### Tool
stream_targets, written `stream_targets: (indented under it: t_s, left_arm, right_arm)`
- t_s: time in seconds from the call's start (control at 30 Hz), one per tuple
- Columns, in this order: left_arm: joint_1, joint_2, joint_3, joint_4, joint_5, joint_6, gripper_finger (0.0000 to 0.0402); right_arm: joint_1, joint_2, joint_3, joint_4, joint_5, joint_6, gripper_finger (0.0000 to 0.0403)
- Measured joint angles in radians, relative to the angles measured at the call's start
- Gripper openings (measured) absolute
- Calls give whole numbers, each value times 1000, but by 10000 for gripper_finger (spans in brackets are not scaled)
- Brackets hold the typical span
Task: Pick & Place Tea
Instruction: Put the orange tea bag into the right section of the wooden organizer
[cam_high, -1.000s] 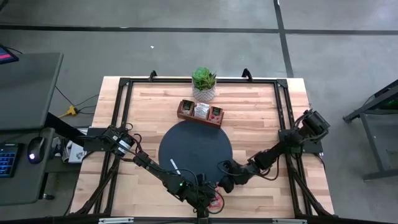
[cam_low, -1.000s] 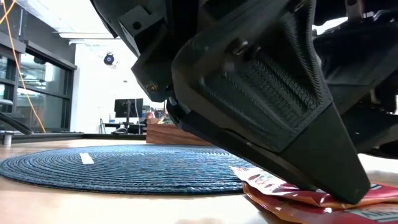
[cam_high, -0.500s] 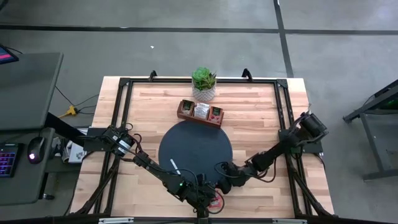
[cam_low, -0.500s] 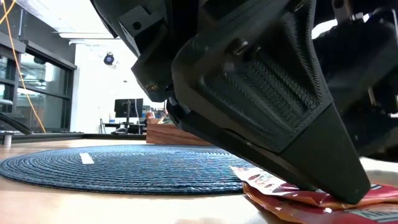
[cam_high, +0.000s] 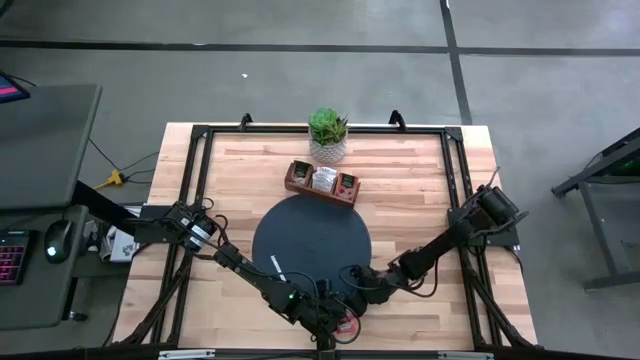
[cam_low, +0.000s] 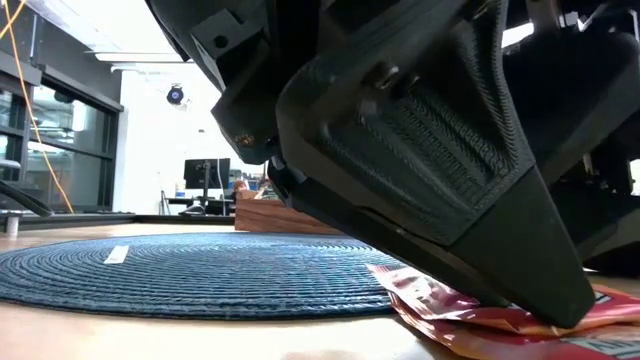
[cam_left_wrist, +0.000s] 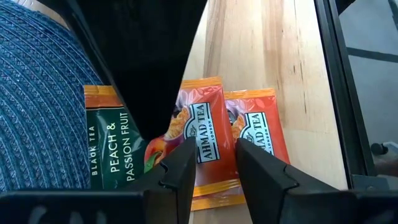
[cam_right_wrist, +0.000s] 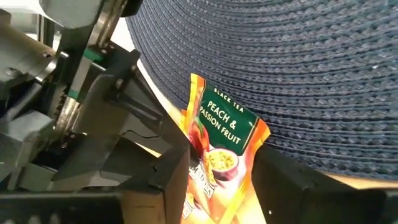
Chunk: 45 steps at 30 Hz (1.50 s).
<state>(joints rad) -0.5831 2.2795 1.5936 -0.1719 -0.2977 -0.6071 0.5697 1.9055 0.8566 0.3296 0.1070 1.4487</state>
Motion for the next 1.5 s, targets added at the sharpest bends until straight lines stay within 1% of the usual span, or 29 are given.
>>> stream_targets:
  t_s: [0.13,0.37,0.47,0.5,0.67,0.87,1.07,1.17,1.27,1.5]
  left_arm:
    - [0,0,0,1,0,0,114]
    - [2,0,0,3,26,0,114]
    - [2,0,0,3,27,0,114]
    - [2,0,0,4,28,0,114]
    - [2,0,0,6,35,0,114]
    - [2,0,12,0,46,1,115]
    - [2,2,23,-4,50,23,115]
    - [2,2,25,-11,49,27,115]
    - [1,2,25,-13,33,39,115]
    - [1,2,24,-12,29,35,115]
  right_arm:
    - [0,-1,-1,-11,6,-17,126]
    - [0,-10,-3,-27,15,-64,49]
    - [-2,-29,-5,-72,32,-99,14]
    - [-2,-41,-5,-88,39,-108,7]
    - [-3,-111,-5,-206,67,-153,4]
    - [-2,-148,-4,-221,55,-194,1]
    - [1,-147,-4,-241,51,-168,4]
    - [4,-141,-4,-235,44,-148,19]
    - [18,-118,-3,-231,51,-125,51]
    - [12,-85,-3,-184,43,-98,155]
